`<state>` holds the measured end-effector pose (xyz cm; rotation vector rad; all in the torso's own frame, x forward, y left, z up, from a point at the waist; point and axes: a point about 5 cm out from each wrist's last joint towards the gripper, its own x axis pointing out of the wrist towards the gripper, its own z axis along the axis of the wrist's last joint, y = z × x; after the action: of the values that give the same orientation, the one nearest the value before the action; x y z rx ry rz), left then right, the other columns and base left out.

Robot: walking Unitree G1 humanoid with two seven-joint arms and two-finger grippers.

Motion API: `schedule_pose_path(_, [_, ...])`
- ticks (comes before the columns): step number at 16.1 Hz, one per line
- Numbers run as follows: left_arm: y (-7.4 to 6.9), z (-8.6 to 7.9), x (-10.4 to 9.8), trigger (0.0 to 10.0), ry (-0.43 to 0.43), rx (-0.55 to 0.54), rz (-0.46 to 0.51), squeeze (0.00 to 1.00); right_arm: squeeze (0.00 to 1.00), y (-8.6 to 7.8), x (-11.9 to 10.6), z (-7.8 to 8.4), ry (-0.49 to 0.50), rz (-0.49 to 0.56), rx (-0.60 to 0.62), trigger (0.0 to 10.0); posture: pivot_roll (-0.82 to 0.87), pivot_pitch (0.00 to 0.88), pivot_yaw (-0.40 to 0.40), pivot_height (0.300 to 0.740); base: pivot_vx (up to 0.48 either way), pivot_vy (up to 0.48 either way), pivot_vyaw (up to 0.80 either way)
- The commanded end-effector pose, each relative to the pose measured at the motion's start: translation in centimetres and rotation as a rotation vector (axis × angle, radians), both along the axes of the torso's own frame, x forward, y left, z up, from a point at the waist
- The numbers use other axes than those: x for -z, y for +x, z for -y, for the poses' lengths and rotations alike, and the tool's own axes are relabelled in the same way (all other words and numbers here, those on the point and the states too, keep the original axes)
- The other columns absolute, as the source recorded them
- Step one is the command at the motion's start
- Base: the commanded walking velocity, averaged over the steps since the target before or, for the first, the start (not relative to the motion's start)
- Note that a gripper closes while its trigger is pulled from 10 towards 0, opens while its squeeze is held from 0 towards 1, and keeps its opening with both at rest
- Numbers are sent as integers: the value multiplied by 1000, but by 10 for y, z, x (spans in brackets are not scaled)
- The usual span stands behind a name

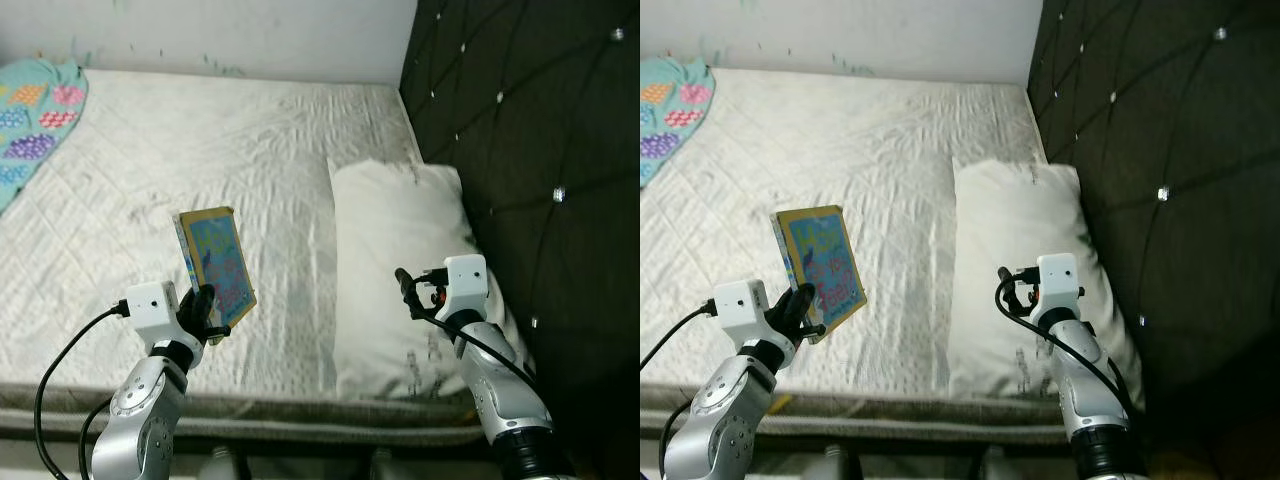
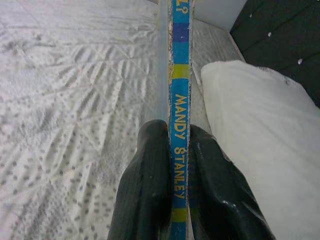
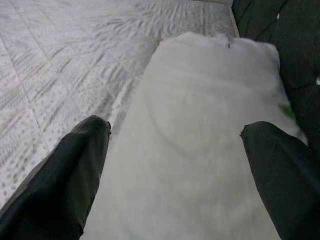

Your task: Clean up the room

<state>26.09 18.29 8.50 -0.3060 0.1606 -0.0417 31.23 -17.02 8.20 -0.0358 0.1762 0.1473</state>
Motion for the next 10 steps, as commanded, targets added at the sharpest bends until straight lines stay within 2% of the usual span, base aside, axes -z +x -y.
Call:
schedule_pose_path(1, [-1,0,-6,10000,3,-1,28,0,0,0,0,0,3,-1,-9,10000,-38,113,-27,620,0,0,0])
schedule_pose_path(10, [-1,-1,-8,10000,2,-29,34,0,0,8,-8,2,-17,17,-22,10000,-39,119,-30,620,0,0,0])
